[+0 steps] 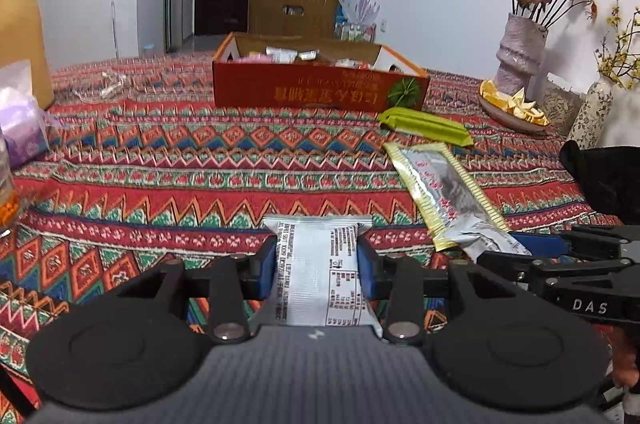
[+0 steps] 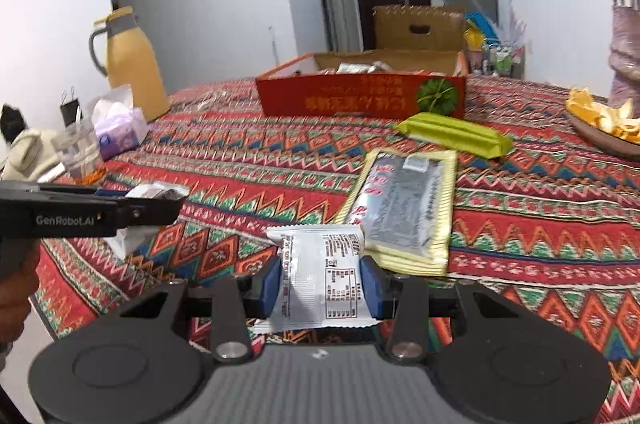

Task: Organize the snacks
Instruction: 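Carry both white packets over the box and lower them inside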

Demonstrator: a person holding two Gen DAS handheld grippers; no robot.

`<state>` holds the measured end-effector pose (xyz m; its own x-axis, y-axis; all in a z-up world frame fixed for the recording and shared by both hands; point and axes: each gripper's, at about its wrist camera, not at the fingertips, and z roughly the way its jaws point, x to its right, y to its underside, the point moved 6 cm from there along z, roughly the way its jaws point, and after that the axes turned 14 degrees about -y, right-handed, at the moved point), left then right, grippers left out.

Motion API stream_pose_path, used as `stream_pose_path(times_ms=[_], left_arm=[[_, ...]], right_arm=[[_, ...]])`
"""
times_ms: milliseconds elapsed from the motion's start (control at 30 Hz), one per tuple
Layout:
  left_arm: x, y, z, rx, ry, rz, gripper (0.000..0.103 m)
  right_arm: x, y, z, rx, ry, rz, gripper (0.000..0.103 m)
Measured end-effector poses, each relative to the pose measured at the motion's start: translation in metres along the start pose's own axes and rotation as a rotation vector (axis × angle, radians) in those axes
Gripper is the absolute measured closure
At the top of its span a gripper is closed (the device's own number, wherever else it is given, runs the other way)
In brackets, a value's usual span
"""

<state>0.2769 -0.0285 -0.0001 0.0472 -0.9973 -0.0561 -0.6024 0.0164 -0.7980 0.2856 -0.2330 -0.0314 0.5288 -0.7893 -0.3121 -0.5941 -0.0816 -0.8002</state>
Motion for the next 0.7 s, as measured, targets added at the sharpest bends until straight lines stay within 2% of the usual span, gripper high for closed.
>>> stream_pose_path(times_ms=[200,367,533,700], left_arm=[[0.001,-0.003,-0.007,0.011,0.005,0.001,0.063],[-0.009,-0.028,-0.006,0.064,-0.004,-0.008,0.063],[-0.024,-0.079,0.010,0.130,0.008,-0.055,0.063],[-0.026,-0.154,0.050,0.182,0.074,-0.070,0.063]], right_arm=[[0.001,0.000,-0.008,0.011,0.012,0.000,0.062],[0.005,-0.017,-0.007,0.050,0.008,-0.010,0.062],[0.015,-0.061,-0.003,0.110,0.003,-0.068,0.062],[0.033,-0.130,0.015,0.144,0.004,-0.156,0.062]])
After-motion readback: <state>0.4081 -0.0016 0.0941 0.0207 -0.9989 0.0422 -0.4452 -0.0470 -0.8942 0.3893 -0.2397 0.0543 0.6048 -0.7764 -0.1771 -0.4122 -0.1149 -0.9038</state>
